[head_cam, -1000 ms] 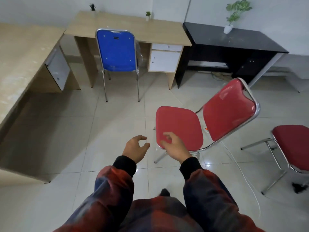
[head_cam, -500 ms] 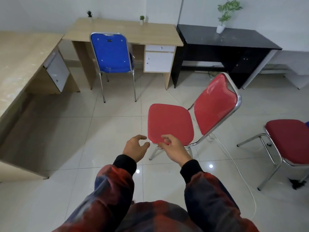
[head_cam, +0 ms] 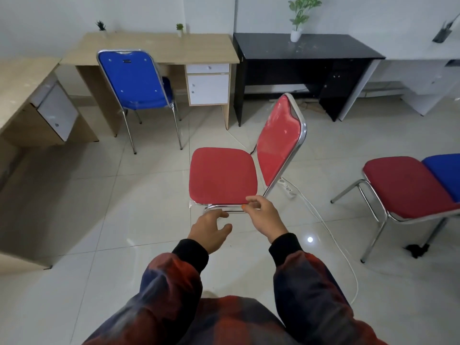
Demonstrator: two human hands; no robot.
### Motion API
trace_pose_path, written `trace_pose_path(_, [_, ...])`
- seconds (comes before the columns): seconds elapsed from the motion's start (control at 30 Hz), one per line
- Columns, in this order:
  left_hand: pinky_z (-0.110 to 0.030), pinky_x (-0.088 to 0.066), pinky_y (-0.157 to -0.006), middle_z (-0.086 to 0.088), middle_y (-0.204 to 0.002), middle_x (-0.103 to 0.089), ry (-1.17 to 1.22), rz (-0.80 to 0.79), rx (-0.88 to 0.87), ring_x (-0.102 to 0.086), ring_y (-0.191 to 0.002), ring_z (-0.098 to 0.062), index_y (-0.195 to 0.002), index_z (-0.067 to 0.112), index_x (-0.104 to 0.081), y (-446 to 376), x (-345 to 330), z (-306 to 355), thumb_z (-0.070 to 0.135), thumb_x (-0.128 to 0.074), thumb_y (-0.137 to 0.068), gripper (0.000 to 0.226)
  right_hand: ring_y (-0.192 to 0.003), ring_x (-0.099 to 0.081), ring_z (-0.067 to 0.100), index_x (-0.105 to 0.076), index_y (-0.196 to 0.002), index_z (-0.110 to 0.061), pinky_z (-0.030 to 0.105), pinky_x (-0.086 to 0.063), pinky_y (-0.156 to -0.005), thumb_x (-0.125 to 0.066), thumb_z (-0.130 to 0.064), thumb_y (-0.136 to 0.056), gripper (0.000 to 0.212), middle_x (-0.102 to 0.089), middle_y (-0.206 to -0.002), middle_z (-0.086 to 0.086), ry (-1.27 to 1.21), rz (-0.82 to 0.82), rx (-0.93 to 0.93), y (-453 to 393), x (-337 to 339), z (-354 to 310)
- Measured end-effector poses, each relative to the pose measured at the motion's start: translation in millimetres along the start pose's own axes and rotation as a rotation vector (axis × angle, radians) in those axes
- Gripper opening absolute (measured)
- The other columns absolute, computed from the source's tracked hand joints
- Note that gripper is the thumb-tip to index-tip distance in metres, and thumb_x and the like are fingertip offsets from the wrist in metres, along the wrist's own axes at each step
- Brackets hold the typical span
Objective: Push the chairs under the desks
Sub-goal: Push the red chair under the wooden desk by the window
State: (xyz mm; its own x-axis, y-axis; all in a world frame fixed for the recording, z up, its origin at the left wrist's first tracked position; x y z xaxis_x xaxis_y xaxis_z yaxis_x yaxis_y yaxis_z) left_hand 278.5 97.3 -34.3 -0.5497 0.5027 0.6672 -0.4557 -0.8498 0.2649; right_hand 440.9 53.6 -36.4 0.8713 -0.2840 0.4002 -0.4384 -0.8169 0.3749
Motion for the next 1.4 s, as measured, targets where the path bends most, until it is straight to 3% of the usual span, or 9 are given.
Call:
trace_pose_path(0.1, [-0.032, -0.039, -0.106, 0.002, -0.139, -0.054, -0.048, -0.033, 0.011, -0.05, -0.127, -0.018, -0.128, 0.02, -0.059, 5.1, -13.4, 5.6, 0.03, -0.061, -0.091, 0.038, -0.114, -0.056, 0.017, -0.061, -0.129, -0.021, 0.028, -0.041, -0.09, -0.062, -0.027, -0.096, 0.033, -0.059, -0.12, -0.001, -0.05, -0.022, -0.003, 0.4, 1.7, 8.0])
trace_pose_path(0.3, [-0.034, -0.042, -0.103, 0.001, -0.137, -0.056, -0.08, -0.033, 0.048, -0.055, -0.12, -0.02, -0.128, 0.019, -0.059, -15.8, -17.4, 13.3, 0.029, -0.061, -0.092, 0.037, -0.113, -0.053, 0.014, -0.058, -0.132, -0.021, 0.027, -0.039, -0.092, -0.061, -0.027, -0.097, 0.035, -0.057, -0.123, -0.002, -0.058, -0.062, 0.006, -18.1, 9.3, 9.6])
trace_pose_path(0.5, [-0.031, -0.042, -0.101, -0.002, -0.128, -0.062, 0.005, -0.006, 0.04, -0.057, -0.117, -0.023, -0.122, 0.015, -0.063, -80.1, -27.7, 42.9, 0.023, -0.064, -0.09, 0.033, -0.112, -0.055, 0.014, -0.061, -0.13, -0.022, 0.028, -0.042, -0.093, -0.062, -0.027, -0.097, 0.033, -0.056, -0.114, -0.005, -0.045, -0.027, -0.015, -65.4, 56.6, 10.1])
trace_pose_path(0.73, [-0.02, -0.033, -0.096, -0.005, -0.136, -0.057, 0.064, 0.024, 0.018, -0.05, -0.127, -0.021, -0.124, 0.013, -0.063, -163.8, -28.7, 89.6, 0.021, -0.061, -0.09, 0.035, -0.113, -0.058, 0.017, -0.066, -0.123, -0.02, 0.025, -0.04, -0.094, -0.065, -0.024, -0.095, 0.029, -0.062, -0.115, 0.0, -0.017, 0.02, 0.005, -137.6, 110.2, -15.0])
trace_pose_path(0.9, [-0.023, -0.035, -0.101, -0.003, -0.136, -0.058, 0.065, 0.022, 0.022, -0.05, -0.128, -0.019, -0.123, 0.015, -0.064, -219.8, -28.1, 110.9, 0.021, -0.061, -0.09, 0.034, -0.108, -0.057, 0.012, -0.067, -0.124, -0.019, 0.024, -0.041, -0.094, -0.064, -0.023, -0.096, 0.029, -0.063, -0.119, 0.0, -0.007, 0.006, 0.031, -187.1, 130.7, -33.1])
trace_pose_path(1.0, [-0.02, -0.034, -0.095, -0.004, -0.136, -0.058, 0.064, 0.043, 0.022, -0.051, -0.126, -0.019, -0.123, 0.014, -0.064, -246.8, -26.0, 119.2, 0.022, -0.06, -0.091, 0.033, -0.11, -0.058, 0.012, -0.067, -0.124, -0.018, 0.024, -0.042, -0.095, -0.064, -0.021, -0.096, 0.028, -0.065, -0.119, 0.0, -0.026, 0.016, 0.049, -209.7, 140.1, -38.5])
trace_pose_path(1.2, [-0.024, -0.037, -0.1, -0.004, -0.135, -0.059, 0.062, 0.024, 0.034, -0.052, -0.124, -0.019, -0.121, 0.014, -0.064, -278.4, -37.5, 134.9, 0.021, -0.06, -0.091, 0.031, -0.093, -0.059, 0.0, -0.07, -0.119, -0.016, 0.01, -0.044, -0.077, -0.062, -0.017, -0.097, 0.024, -0.066, -0.107, -0.004, -0.05, 0.019, 0.054, -234.8, 169.0, -37.4])
trace_pose_path(1.33, [-0.025, -0.04, -0.096, -0.004, -0.134, -0.059, 0.067, 0.033, 0.054, -0.056, -0.118, -0.022, -0.12, 0.013, -0.065, -302.7, -47.0, 150.6, 0.021, -0.061, -0.091, 0.031, -0.103, -0.067, 0.021, -0.07, -0.114, -0.018, 0.035, -0.053, -0.098, -0.062, -0.015, -0.096, 0.02, -0.069, -0.107, 0.003, -0.066, -0.017, 0.084, -264.6, 182.7, -46.8])
trace_pose_path(1.4, [-0.025, -0.041, -0.095, -0.003, -0.134, -0.059, 0.077, 0.042, 0.063, -0.058, -0.116, -0.022, -0.121, 0.014, -0.064, -313.1, -51.3, 159.2, 0.022, -0.061, -0.091, 0.031, -0.097, -0.067, 0.022, -0.07, -0.11, -0.021, 0.042, -0.053, -0.1, -0.063, -0.014, -0.095, 0.018, -0.068, -0.1, 0.003, -0.065, -0.054, 0.113, -280.0, 187.1, -54.1])
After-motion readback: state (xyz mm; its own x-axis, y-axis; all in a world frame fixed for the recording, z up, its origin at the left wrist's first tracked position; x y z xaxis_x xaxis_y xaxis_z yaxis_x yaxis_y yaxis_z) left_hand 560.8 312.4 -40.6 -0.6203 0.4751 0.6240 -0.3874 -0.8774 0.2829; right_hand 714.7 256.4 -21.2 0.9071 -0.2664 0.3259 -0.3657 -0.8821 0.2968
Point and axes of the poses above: each hand's wrist, its own y-axis away from the middle knuckle, its own x-axis out of the back of the hand, z = x × y, the point moved 6 cm from there along -y, towards the middle knuckle
